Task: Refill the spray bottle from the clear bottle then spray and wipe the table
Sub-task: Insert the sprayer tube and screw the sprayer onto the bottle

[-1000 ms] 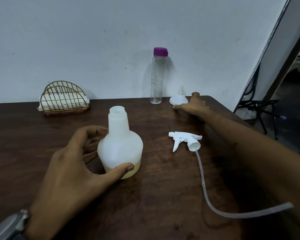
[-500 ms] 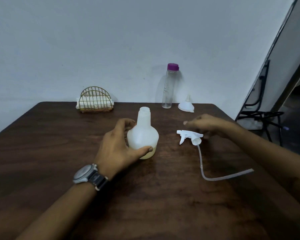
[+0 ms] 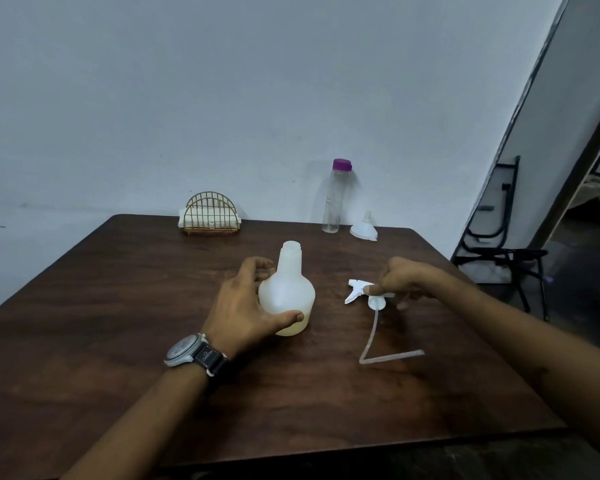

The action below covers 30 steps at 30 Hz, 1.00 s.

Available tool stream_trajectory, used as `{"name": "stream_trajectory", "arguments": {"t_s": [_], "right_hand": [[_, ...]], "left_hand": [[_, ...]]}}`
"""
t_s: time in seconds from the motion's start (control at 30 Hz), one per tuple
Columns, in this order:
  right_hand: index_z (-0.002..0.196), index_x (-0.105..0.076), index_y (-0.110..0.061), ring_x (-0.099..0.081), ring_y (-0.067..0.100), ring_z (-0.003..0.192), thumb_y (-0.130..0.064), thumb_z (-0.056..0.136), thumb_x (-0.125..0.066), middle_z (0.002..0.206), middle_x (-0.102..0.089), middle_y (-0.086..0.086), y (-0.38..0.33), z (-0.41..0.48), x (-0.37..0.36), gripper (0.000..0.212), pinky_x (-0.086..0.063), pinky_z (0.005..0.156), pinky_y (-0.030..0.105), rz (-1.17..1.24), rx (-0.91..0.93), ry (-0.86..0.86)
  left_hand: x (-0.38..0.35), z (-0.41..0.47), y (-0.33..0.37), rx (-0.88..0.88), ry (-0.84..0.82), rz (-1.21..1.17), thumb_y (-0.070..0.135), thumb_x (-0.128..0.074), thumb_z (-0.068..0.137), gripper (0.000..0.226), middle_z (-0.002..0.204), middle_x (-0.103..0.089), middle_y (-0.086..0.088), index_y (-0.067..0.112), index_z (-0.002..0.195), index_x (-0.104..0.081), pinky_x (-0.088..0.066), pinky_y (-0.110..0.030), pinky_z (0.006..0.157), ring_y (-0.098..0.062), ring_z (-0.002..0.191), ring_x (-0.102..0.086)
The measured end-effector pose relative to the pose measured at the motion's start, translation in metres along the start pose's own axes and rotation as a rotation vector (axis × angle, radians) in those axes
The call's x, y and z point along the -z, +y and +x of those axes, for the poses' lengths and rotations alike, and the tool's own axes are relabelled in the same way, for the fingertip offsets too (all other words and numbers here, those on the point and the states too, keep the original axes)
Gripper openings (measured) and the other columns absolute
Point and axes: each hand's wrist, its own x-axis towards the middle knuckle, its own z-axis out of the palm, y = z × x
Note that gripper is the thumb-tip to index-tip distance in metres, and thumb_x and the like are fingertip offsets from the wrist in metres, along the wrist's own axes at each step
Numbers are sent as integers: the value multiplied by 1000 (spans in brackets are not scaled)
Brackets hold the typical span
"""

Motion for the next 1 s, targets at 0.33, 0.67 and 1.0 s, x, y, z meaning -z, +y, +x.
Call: {"name": "stream_trajectory", "arguments": {"t_s": [0.33,0.67,1.0], "right_hand": [[117,-67,12,-77,23,79,-5,84,-83,101,-76,19,-19,-53,21,40,-66,63,33,536,72,-33],[114,-61,-8,-77,27,97,-15,85,-85,112,-72,16,-77,-130,94,38,-64,85,41,974,627,511],[108,-55,-15,-74,17,81,-16,85,-84,100,-74,10,-103,-145,88,37,-64,85,42,1151,785,744]], "left_hand": [[6,-12,5,28,7,7,50,-94,54,89,120,-54,19,32,126,-45,-55,-31,91,-8,111,-57],[1,-13,0,26,23,-14,54,-92,54,90,125,-56,16,31,127,-46,-56,-34,93,-10,114,-58],[-1,-12,-4,27,23,-24,58,-90,52,87,122,-56,18,35,123,-44,-58,-37,90,-12,114,-60]]}}
